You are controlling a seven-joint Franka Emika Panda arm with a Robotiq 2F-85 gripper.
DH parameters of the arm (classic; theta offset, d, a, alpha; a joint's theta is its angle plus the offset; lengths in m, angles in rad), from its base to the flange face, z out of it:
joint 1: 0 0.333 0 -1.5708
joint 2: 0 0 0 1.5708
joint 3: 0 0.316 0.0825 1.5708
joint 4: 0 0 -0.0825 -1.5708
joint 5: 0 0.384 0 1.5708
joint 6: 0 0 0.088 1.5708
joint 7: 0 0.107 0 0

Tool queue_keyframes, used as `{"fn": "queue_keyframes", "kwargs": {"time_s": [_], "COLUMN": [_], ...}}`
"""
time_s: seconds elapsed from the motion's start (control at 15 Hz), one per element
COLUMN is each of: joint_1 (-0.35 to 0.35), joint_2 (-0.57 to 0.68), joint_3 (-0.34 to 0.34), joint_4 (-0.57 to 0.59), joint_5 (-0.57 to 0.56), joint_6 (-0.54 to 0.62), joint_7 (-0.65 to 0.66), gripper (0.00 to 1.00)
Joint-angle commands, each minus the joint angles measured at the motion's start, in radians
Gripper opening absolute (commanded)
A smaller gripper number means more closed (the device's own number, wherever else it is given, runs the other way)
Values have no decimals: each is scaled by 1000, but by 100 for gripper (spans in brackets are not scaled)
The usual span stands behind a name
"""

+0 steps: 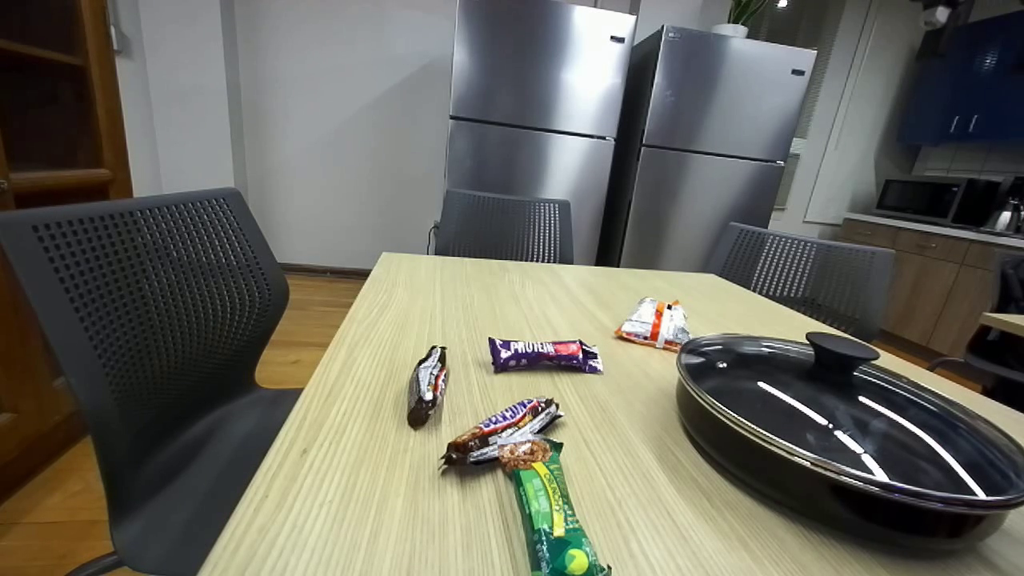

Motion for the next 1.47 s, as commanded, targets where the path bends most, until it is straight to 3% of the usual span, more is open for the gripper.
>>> {"fn": "queue_keyframes", "kwargs": {"time_s": [0.0,0.47,1.4], "joint_1": [0,7,47], "joint_2": [32,109,184], "joint_3": [31,63,74], "joint_4": [-30,-79,-115], "joint_5": [-29,-81,-68], "joint_6": [75,151,144], "joint_7": [61,132,118], "gripper": [100,100,100]}}
